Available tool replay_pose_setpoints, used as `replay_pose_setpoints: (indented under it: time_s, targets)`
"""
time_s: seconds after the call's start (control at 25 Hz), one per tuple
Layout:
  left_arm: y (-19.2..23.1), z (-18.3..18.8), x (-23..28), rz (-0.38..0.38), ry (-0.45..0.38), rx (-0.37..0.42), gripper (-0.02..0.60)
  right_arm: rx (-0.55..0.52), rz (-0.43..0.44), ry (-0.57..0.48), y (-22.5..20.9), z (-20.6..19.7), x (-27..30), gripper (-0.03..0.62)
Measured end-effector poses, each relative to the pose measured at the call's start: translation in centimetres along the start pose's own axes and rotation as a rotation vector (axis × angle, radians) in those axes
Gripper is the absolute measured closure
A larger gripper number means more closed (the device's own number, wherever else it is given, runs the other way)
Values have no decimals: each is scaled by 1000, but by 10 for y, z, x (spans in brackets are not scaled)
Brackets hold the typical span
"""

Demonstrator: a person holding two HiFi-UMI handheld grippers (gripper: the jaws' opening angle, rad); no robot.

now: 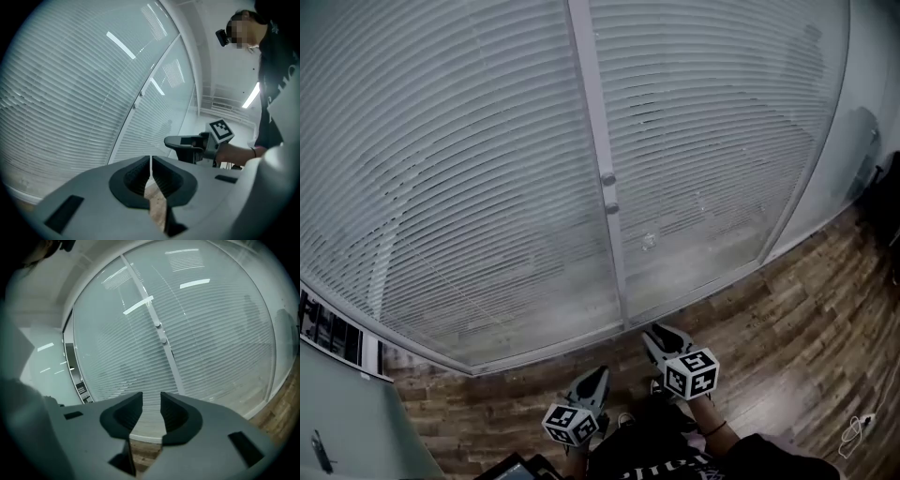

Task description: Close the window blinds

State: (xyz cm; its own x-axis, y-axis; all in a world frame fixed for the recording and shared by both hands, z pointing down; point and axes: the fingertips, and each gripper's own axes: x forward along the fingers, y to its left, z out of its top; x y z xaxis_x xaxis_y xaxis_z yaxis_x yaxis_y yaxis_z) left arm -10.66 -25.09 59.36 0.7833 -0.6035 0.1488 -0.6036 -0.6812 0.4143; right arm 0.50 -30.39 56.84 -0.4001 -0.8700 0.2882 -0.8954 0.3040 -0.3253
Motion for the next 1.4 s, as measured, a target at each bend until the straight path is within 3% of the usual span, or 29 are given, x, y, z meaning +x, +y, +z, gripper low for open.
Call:
replay_pose_setpoints:
  time_s: [0.2,0.56,0.76,1.0,1.4]
  targets:
    - [-32,-14,-11,-32,10,4,577,22,13,62,15,-47,-48,467]
    - [-124,-5,-31,-15,-86,86,577,27,120,-30,28,-43,-141,467]
    - [-206,-49,-58,40,-120,54,577,16,154,-4,25,-76,-240,467]
    - [-310,-113,-81,41,-81,13,577,23,191,40,17,-115,-339,465]
    - [-383,-134,-133,30,-87,39,577,27,224,32,44,-144,-411,465]
